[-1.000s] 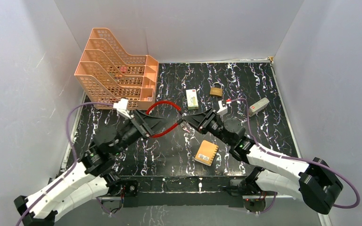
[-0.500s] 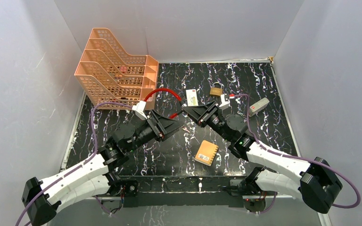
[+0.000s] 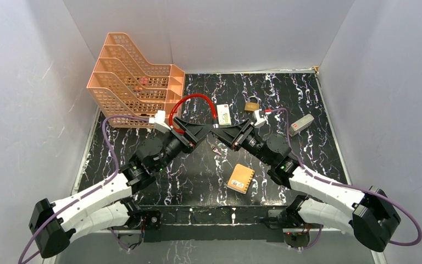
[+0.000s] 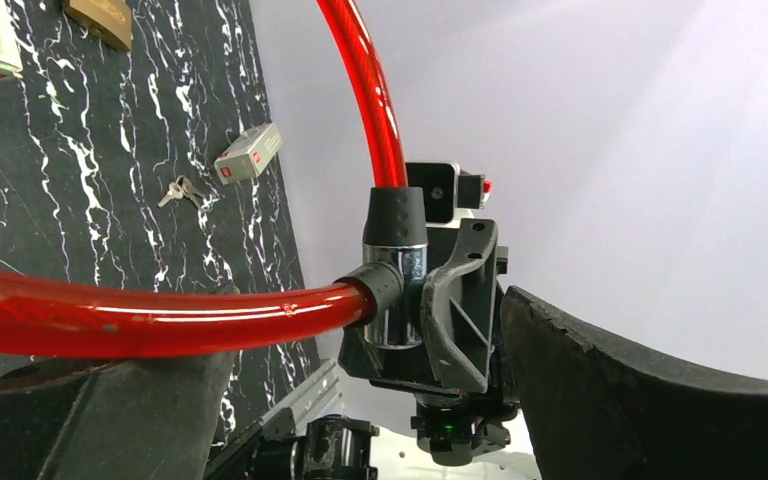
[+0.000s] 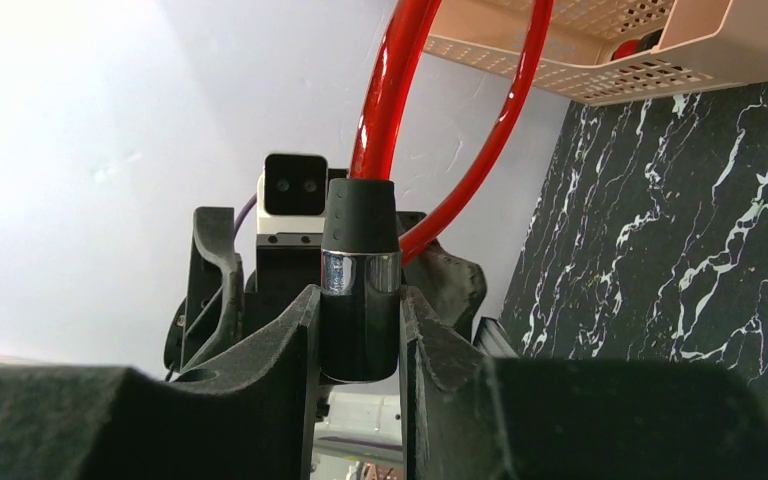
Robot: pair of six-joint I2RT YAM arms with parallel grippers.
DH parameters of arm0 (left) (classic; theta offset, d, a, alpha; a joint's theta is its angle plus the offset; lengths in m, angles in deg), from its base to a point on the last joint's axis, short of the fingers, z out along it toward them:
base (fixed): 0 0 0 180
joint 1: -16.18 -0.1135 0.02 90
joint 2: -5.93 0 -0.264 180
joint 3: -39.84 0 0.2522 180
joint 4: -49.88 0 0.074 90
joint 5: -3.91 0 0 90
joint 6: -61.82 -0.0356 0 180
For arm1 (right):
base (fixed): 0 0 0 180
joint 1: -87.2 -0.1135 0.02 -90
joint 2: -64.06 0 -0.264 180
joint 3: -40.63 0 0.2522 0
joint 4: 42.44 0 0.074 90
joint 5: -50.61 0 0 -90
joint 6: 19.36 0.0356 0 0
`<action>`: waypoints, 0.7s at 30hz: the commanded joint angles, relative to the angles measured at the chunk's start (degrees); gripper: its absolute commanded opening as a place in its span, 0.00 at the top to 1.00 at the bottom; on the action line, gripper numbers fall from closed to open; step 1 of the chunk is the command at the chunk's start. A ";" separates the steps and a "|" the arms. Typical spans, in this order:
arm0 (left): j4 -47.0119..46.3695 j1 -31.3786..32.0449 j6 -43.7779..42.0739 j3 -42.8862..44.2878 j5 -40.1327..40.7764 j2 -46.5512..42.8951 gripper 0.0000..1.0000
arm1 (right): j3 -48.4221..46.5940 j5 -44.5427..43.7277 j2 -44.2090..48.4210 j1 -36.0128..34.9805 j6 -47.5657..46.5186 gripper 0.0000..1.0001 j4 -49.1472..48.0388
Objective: Unlock with the key
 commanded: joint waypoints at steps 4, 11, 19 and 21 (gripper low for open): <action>-3.95 0.01 -0.28 0.41 -3.25 0.25 0.02 | -2.17 1.17 5.90 -0.44 -2.46 1.00 -3.17; 15.45 0.04 -5.21 5.00 -8.77 -10.55 0.02 | -3.91 -3.08 9.50 -0.16 -7.96 1.00 4.44; 27.99 0.05 -13.51 14.62 -3.39 -18.26 0.02 | -7.55 7.58 7.56 3.36 -10.59 1.00 5.58; 28.56 0.06 -15.34 16.68 -2.89 -16.46 0.02 | -8.08 11.64 7.00 4.18 -10.92 1.00 4.35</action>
